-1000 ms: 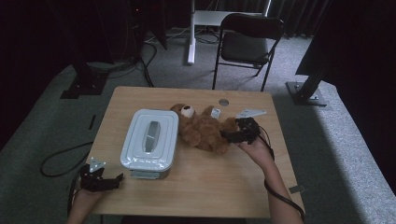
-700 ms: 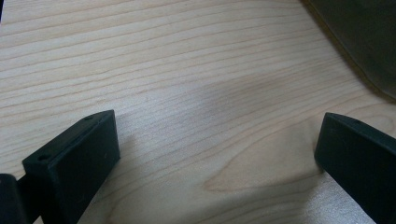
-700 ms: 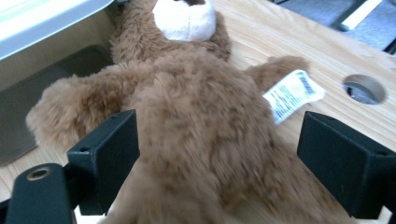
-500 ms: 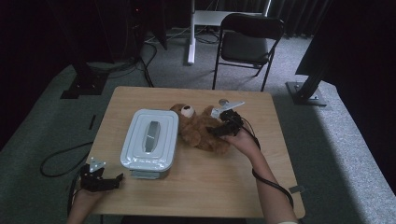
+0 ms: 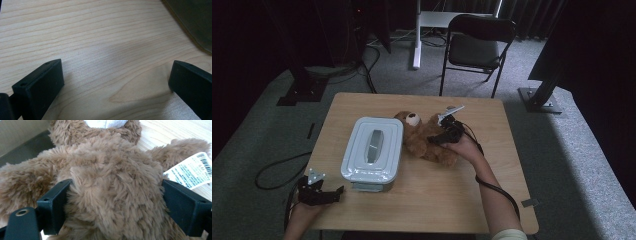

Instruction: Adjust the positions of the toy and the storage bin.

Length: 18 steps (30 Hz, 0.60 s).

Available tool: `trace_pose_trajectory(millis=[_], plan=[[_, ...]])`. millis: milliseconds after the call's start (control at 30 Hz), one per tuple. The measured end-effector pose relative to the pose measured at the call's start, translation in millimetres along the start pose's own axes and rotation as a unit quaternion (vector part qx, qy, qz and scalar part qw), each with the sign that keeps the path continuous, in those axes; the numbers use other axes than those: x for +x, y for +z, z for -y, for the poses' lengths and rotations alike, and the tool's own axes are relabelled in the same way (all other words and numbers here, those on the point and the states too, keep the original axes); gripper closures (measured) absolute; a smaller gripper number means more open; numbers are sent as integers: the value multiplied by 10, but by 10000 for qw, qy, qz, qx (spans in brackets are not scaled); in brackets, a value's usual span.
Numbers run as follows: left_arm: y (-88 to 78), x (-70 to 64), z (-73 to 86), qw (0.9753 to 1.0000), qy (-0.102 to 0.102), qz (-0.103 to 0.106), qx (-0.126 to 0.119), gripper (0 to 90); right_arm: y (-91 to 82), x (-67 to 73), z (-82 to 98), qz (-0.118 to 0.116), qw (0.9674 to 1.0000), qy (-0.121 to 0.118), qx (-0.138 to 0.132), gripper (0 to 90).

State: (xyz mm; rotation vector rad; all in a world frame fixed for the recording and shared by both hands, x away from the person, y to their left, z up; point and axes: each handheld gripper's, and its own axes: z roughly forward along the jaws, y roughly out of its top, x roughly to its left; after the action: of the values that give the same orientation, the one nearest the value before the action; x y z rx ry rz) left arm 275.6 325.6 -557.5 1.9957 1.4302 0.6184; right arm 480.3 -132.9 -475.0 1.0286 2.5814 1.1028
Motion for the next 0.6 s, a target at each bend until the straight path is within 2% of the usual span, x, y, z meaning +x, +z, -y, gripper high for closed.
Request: trace_pose_trajectory(millis=[167,467,600], plan=[[0,0,0,10000,2,-1,-2,6,69,-8,66,-170,9998,-3,38,117],[1,-1,1,10000,-2,-3,-8,6,169,126,105,-152,9993,-206,279,104],[0,-2,2,10000,-7,-9,-9,6,174,101,115,-196,9992,-169,302,111]])
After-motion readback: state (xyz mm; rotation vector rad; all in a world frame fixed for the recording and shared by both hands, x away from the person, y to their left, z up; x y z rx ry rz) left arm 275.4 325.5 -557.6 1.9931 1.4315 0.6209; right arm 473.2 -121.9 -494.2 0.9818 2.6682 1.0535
